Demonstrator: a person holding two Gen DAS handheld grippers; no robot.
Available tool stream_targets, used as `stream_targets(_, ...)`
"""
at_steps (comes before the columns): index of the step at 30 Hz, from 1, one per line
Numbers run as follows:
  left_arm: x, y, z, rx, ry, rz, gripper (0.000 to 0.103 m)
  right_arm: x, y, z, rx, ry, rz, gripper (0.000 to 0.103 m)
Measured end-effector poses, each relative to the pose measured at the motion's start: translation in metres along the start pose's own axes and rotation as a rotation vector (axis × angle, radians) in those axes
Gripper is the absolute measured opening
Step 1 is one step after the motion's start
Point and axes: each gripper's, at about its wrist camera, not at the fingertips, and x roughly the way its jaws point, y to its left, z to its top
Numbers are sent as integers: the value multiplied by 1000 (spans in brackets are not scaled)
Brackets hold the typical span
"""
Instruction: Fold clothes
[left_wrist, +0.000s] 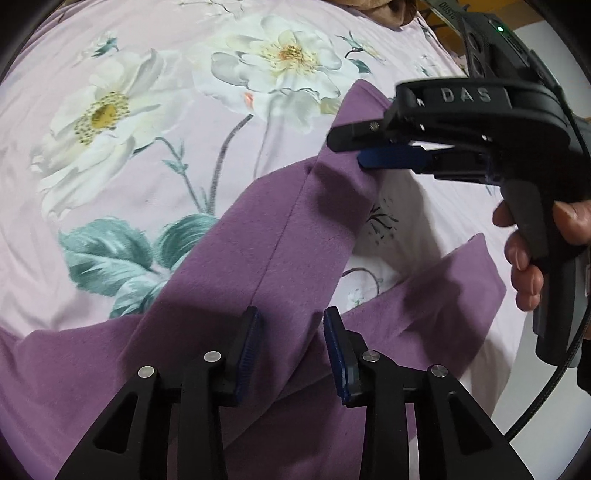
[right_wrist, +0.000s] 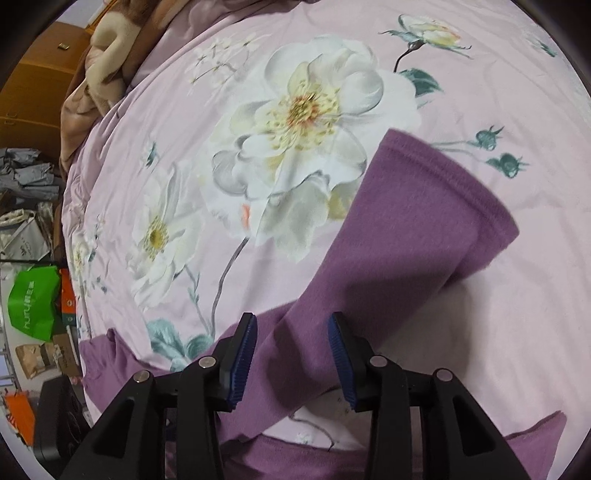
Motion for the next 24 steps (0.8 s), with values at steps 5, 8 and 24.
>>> stream_targets(5, 4, -10, 1, 36, 1, 14, 4, 0, -7, 16, 23, -31, -50, 41)
stream_targets(8, 4, -13, 0, 40, -3, 15, 4, 1, -13, 25, 48, -55, -94, 41)
stream_targets(24, 3, -18, -6, 6, -32, 10, 3, 14, -29, 43, 113, -32, -206, 7)
